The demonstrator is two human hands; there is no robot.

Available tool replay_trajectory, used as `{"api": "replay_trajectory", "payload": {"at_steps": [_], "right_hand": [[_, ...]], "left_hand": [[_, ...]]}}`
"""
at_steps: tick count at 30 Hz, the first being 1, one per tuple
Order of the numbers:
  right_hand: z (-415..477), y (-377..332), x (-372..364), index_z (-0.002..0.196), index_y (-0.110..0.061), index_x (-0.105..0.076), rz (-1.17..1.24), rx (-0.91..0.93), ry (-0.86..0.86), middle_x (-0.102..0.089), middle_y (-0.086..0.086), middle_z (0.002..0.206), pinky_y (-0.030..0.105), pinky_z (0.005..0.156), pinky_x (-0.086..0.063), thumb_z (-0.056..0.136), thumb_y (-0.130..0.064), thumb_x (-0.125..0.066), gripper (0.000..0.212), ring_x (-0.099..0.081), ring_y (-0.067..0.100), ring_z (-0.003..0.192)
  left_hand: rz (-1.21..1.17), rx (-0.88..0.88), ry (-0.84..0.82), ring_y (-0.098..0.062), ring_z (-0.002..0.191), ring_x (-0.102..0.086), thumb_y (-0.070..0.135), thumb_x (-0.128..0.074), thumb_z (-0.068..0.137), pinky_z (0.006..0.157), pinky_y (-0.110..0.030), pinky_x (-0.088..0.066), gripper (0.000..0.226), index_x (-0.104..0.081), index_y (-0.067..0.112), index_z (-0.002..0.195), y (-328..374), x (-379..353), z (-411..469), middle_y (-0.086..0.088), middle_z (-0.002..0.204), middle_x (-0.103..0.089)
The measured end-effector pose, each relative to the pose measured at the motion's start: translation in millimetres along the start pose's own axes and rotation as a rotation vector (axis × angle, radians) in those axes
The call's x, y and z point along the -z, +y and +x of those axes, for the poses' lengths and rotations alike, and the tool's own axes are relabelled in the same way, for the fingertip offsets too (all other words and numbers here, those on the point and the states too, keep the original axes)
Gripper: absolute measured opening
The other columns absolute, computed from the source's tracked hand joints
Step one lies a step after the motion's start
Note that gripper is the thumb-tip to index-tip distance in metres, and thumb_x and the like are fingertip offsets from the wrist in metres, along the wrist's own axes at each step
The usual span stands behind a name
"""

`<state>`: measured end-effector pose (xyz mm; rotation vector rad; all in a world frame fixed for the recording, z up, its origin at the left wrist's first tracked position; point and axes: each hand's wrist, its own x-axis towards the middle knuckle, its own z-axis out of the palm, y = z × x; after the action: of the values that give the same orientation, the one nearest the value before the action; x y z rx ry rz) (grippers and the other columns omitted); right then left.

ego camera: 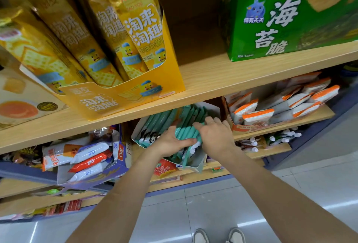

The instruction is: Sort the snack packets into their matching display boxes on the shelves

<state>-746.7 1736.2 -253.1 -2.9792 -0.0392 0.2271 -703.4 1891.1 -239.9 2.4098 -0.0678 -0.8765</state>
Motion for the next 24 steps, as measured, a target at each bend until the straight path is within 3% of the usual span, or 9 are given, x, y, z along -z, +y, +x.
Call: {"api": "replay_trajectory", "payload": {"at_steps": [2,5,9,12,15,17,20,24], "right_hand": [[-5,1,1,0.144,-0.034,-0.041,0.092,0.099,-0.002,-0.043,0.008,0.133,0.043,0.096,-0.042,0.090,-0.011,-0.059,0.062,-0.046,0.031,0.120],[-6,0,3,0.133,-0.033,-0.053,0.150,0.276,-0.070,-0.046,0.002,0.129,0.040,0.086,-0.051,0.086,-0.005,-0.061,0.055,-0.056,0.028,0.112],[13,11,20,0.122,-0.029,-0.063,0.142,0.220,-0.105,-0.060,0.002,0.118,0.039,0.083,-0.054,0.084,-0.003,-0.062,0.045,-0.061,0.027,0.108],[20,13,29,0.120,-0.026,-0.066,0.092,0.196,-0.150,-0.063,0.006,0.120,0.043,0.086,-0.055,0.084,0.001,-0.060,0.045,-0.062,0.030,0.107],[13,4,19,0.115,-0.014,-0.065,-0.064,0.214,-0.178,-0.059,0.009,0.116,0.042,0.082,-0.055,0.085,0.004,-0.059,0.036,-0.061,0.031,0.104],[7,1,10,0.112,-0.013,-0.064,-0.110,0.191,-0.179,-0.062,0.009,0.111,0.039,0.079,-0.049,0.087,-0.002,-0.058,0.027,-0.060,0.029,0.104],[-3,3,0,0.116,-0.023,-0.066,-0.009,0.126,-0.034,-0.066,0.001,0.106,0.038,0.084,-0.031,0.091,-0.018,-0.054,0.028,-0.051,0.023,0.112],[-26,-1,-22,0.123,-0.014,-0.067,0.393,-0.065,0.323,-0.068,0.004,0.120,0.042,0.095,-0.043,0.086,-0.011,-0.063,0.037,-0.048,0.028,0.118]], "left_hand": [[-0.044,0.008,0.009,-0.019,0.133,-0.042,0.067,-0.067,0.075,0.103,-0.027,-0.036,0.099,-0.026,0.017,0.150,-7,3,1,-0.001,0.153,-0.036],[-0.049,-0.039,0.012,-0.011,0.118,-0.045,0.058,-0.068,0.081,0.098,-0.027,-0.038,0.083,-0.033,0.018,0.145,-14,7,-3,-0.002,0.148,-0.043],[-0.108,-0.104,0.010,-0.011,0.122,-0.043,0.043,-0.071,0.084,0.099,-0.026,-0.036,0.076,-0.031,0.032,0.148,-23,13,-8,0.004,0.148,-0.040],[0.143,-0.137,-0.015,-0.020,0.134,-0.038,0.044,-0.076,0.078,0.106,-0.034,-0.037,0.083,-0.029,0.042,0.146,-28,5,-5,0.000,0.151,-0.034],[0.387,-0.149,0.126,-0.030,0.128,-0.043,0.053,-0.076,0.072,0.102,-0.040,-0.042,0.094,-0.022,0.039,0.148,-24,-14,-1,-0.009,0.142,-0.039],[0.422,-0.132,0.181,-0.032,0.123,-0.046,0.050,-0.077,0.071,0.098,-0.043,-0.045,0.100,-0.015,0.039,0.148,-22,-20,3,-0.011,0.137,-0.042],[0.314,-0.071,0.160,-0.030,0.116,-0.052,0.050,-0.070,0.080,0.092,-0.038,-0.046,0.088,-0.019,0.024,0.147,-15,-12,8,-0.011,0.132,-0.049],[0.376,-0.077,0.222,-0.031,0.111,-0.057,0.040,-0.042,0.101,0.086,-0.036,-0.046,0.043,-0.044,0.009,0.132,-8,-8,11,-0.015,0.123,-0.060]]}}
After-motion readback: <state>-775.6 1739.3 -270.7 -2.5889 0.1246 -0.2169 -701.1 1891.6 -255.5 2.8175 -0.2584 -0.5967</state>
